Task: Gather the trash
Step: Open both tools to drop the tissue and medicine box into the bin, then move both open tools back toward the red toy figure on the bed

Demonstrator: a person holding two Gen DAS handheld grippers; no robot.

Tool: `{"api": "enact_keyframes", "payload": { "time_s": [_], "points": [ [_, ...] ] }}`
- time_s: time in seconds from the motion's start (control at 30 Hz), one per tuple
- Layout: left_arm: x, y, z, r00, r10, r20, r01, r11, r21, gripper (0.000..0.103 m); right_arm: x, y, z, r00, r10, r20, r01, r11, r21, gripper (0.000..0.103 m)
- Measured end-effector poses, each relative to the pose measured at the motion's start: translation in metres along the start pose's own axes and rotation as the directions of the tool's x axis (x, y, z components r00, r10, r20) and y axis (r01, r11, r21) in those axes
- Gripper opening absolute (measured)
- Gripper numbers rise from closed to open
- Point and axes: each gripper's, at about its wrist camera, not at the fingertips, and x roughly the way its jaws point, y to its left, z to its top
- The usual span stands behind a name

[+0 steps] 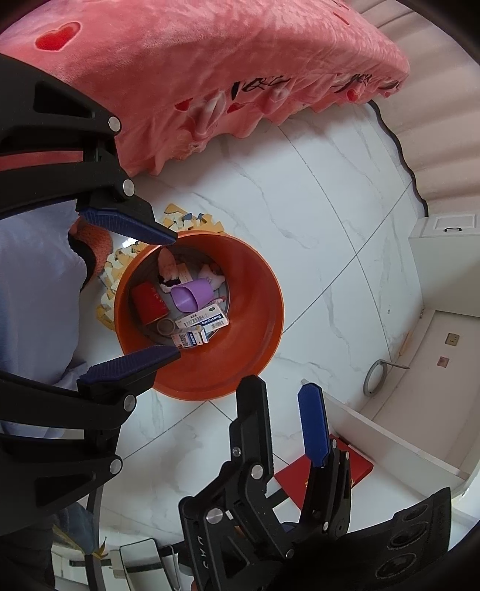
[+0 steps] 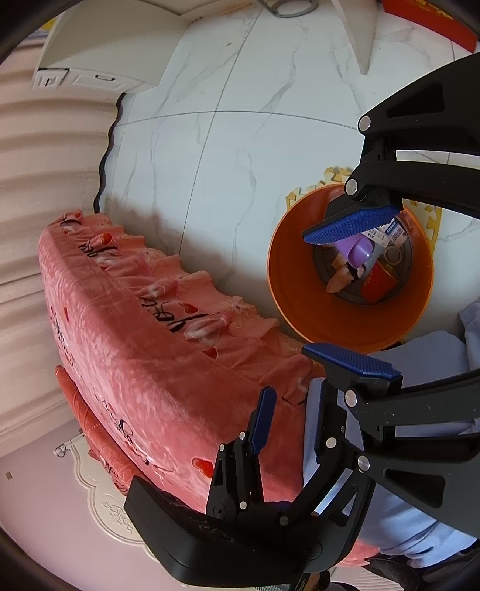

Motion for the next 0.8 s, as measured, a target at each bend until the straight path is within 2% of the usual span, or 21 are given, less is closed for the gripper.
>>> {"api": "enact_keyframes", "payload": {
  "time_s": [0.33, 0.53, 0.8],
  "points": [
    [-0.032, 0.006, -0.020, 0.999, 0.035, 0.041, -0.034, 0.999, -0.033, 0.058, -0.021, 0.042, 0.009, 0.999, 0.035, 0.024, -0.033, 0.997, -0.076, 0.056],
    [-0.067, 0.018, -0.050, 0.992, 0.091, 0.082, -0.083, 0.991, -0.102, 0.058, -0.033, 0.081, 0.017, 0.996, 0.080, 0.038, -0.074, 0.987, -0.142, 0.056],
    [-0.128, 0.032, -0.105, 0.971, 0.178, 0.159, -0.141, 0.965, -0.219, 0.058, -0.044, 0.163, 0.030, 0.985, 0.168, 0.036, -0.151, 0.947, -0.285, 0.056]
  ]
}}
